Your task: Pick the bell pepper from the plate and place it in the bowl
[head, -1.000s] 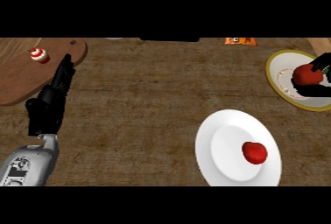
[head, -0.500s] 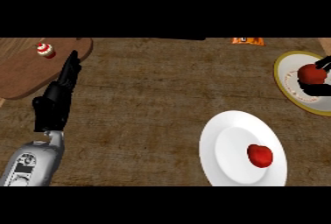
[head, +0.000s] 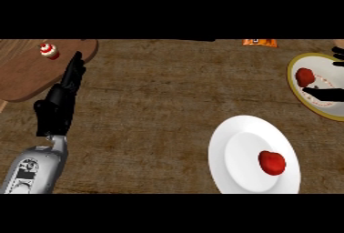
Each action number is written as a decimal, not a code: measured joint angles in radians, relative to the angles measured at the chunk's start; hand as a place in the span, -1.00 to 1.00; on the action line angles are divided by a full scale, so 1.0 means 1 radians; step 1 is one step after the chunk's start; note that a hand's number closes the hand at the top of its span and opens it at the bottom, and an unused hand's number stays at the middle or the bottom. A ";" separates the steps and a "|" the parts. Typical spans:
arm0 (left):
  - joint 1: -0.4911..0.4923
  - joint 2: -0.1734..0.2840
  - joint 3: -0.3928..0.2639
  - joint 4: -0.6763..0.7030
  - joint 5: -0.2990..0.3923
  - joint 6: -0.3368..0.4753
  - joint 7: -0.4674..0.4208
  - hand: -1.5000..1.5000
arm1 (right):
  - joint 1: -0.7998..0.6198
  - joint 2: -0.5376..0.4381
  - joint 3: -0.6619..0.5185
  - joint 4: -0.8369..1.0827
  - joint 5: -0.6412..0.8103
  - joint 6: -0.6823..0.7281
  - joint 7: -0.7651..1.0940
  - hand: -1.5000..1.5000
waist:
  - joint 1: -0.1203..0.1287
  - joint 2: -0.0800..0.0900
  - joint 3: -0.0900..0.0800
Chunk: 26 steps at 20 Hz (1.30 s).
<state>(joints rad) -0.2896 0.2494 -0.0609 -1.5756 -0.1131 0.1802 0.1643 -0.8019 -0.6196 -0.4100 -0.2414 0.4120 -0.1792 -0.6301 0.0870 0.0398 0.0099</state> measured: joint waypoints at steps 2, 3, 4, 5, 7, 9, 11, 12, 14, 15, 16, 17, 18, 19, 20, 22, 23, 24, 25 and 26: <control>-0.009 0.002 0.003 0.002 0.002 -0.003 0.005 0.00 | -0.002 -0.005 -0.026 0.012 -0.026 0.026 -0.037 -1.00 | -0.003 0.000 0.000; -0.010 0.007 0.011 0.005 0.009 -0.010 0.003 0.00 | -0.009 -0.008 -0.039 0.020 -0.037 0.029 -0.042 -1.00 | -0.002 0.001 0.000; -0.008 0.006 0.009 0.006 0.005 -0.007 0.003 0.00 | -0.011 -0.019 -0.052 0.026 -0.049 0.046 -0.053 -1.00 | -0.004 0.000 0.000; -0.005 0.006 0.012 0.011 0.006 -0.008 -0.003 0.00 | -0.012 -0.029 -0.063 0.033 -0.059 0.060 -0.061 -1.00 | -0.005 0.000 -0.001; -0.001 0.015 0.020 0.004 0.013 -0.017 0.002 0.00 | -0.007 -0.052 -0.086 0.049 -0.080 0.095 -0.076 -1.00 | -0.006 -0.002 -0.001; 0.006 0.014 0.022 0.003 0.012 -0.014 -0.004 0.00 | -0.008 -0.085 -0.107 0.065 -0.100 0.150 -0.076 -1.00 | -0.010 -0.003 -0.001; 0.008 0.015 0.026 0.009 0.012 -0.015 -0.010 0.00 | 0.009 -0.110 -0.127 0.079 -0.120 0.207 -0.095 -1.00 | -0.017 -0.005 -0.001; 0.009 0.014 0.027 0.010 0.010 -0.013 -0.010 0.00 | 0.012 -0.127 -0.136 0.086 -0.129 0.238 -0.095 -1.00 | -0.019 -0.005 -0.001; 0.016 0.009 0.026 0.007 0.008 -0.009 -0.008 0.00 | 0.037 -0.158 -0.151 0.095 -0.145 0.302 -0.120 -1.00 | -0.026 -0.007 -0.001; 0.019 0.014 0.031 0.009 0.008 -0.010 -0.010 0.00 | 0.056 -0.174 -0.161 0.099 -0.156 0.342 -0.139 -1.00 | -0.031 -0.009 -0.001; 0.022 0.013 0.031 0.006 0.008 -0.009 -0.010 0.00 | 0.070 -0.185 -0.168 0.103 -0.164 0.378 -0.155 -1.00 | -0.033 -0.010 -0.001; 0.025 0.015 0.035 0.008 0.009 -0.011 -0.015 0.00 | 0.082 -0.197 -0.175 0.107 -0.171 0.410 -0.167 -1.00 | -0.035 -0.010 -0.001; 0.027 0.017 0.039 0.008 0.012 -0.014 -0.017 0.00 | 0.097 -0.208 -0.180 0.109 -0.177 0.445 -0.183 -1.00 | -0.037 -0.012 -0.001; 0.027 0.016 0.038 0.009 0.010 -0.013 -0.018 0.00 | 0.113 -0.219 -0.183 0.111 -0.181 0.473 -0.193 -1.00 | -0.040 -0.012 -0.001; 0.030 0.014 0.038 0.008 0.008 -0.011 -0.017 0.00 | 0.131 -0.227 -0.185 0.111 -0.184 0.490 -0.201 -1.00 | -0.041 -0.013 -0.001; 0.037 0.013 0.039 0.014 0.009 -0.013 -0.027 0.00 | 0.158 -0.241 -0.186 0.107 -0.187 0.517 -0.206 -1.00 | -0.045 -0.014 -0.001; 0.036 0.016 0.040 0.010 0.009 -0.016 -0.021 0.00 | 0.166 -0.245 -0.185 0.105 -0.187 0.527 -0.205 -1.00 | -0.043 -0.015 0.000; 0.034 0.017 0.044 0.011 0.010 -0.016 -0.021 0.00 | 0.177 -0.249 -0.184 0.102 -0.187 0.539 -0.206 -1.00 | -0.045 -0.015 0.000; 0.031 0.016 0.044 0.008 0.010 -0.016 -0.013 0.00 | 0.190 -0.247 -0.184 0.098 -0.189 0.544 -0.212 -1.00 | -0.046 -0.016 0.000; 0.035 0.018 0.046 0.008 0.010 -0.017 -0.015 0.00 | 0.206 -0.248 -0.181 0.092 -0.188 0.550 -0.219 -1.00 | -0.048 -0.017 0.000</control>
<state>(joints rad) -0.2547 0.2673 -0.0147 -1.5678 -0.1027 0.1630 0.1494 -0.5959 -0.8675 -0.5910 -0.1497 0.2242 0.3707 -0.8489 0.0392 0.0226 0.0095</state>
